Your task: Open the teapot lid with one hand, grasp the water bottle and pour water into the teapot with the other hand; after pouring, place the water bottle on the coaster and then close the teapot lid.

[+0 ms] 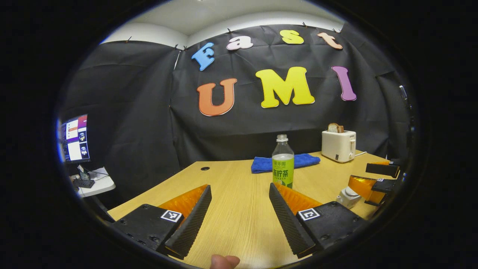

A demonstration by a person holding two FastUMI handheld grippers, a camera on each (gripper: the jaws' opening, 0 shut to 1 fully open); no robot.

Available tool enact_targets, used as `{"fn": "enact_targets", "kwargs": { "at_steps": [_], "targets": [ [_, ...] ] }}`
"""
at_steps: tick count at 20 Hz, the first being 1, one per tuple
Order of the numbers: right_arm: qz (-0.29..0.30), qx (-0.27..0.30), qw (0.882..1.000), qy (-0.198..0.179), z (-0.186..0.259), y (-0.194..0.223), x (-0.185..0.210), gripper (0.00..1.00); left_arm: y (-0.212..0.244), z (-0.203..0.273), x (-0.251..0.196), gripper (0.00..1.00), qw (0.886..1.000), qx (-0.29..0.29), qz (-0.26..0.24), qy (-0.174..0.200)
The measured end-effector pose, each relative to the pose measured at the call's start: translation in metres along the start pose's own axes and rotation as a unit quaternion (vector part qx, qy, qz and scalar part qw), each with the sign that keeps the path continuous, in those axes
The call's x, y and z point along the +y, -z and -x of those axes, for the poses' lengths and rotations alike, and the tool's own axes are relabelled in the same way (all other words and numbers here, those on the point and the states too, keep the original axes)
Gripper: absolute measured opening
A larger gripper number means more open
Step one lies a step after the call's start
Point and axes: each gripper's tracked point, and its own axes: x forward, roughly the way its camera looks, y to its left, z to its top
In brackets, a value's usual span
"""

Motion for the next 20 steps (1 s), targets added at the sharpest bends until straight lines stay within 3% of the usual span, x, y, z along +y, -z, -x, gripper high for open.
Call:
{"fn": "enact_targets", "kwargs": {
  "at_steps": [8, 14, 20],
  "targets": [
    [0.011, -0.088, 0.995, 0.055, 0.078, -0.072, -0.031, 0.97, -0.020, 0.046, -0.043, 0.97, 0.999, -0.027, 0.001, 0.027],
    [0.003, -0.094, 0.994, 0.054, 0.119, -0.070, -0.034, 0.96, -0.028, 0.082, -0.058, 0.96, 0.999, -0.038, 0.001, 0.019],
    [0.006, -0.104, 0.993, 0.052, 0.127, -0.076, -0.032, 0.96, -0.029, 0.090, -0.059, 0.96, 0.999, -0.040, 0.007, 0.010]
  ]
}}
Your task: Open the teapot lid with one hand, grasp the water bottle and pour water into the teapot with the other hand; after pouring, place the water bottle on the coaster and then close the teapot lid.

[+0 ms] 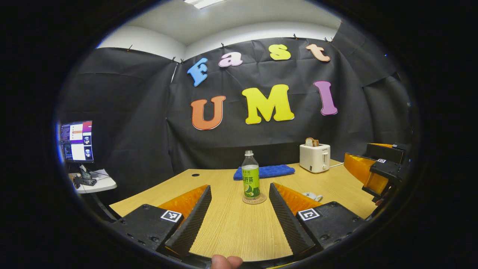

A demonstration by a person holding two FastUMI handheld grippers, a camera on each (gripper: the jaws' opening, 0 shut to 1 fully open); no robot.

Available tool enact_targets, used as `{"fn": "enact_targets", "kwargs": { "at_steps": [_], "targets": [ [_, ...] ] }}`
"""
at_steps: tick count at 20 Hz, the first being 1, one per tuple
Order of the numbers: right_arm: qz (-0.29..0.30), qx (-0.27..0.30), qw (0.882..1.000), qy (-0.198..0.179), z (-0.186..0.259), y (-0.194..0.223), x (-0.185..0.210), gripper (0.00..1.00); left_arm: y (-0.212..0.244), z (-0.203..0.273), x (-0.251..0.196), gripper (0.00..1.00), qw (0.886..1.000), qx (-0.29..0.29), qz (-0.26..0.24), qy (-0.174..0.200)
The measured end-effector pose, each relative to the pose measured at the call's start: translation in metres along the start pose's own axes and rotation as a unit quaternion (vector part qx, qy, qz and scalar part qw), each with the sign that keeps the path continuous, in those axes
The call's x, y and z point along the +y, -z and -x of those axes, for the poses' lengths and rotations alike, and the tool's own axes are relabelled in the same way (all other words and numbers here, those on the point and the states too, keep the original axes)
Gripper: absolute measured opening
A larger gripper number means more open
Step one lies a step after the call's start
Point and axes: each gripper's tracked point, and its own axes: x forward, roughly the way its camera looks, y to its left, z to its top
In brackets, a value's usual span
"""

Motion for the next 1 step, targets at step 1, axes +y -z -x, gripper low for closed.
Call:
{"fn": "enact_targets", "kwargs": {
  "at_steps": [1],
  "targets": [
    [-0.001, 0.000, 1.000, -0.001, -0.0010, -0.0003, 0.0007, 0.96, -0.0004, -0.0003, -0.0003, 0.97, 1.000, 0.000, 0.000, 0.000]
  ]
}}
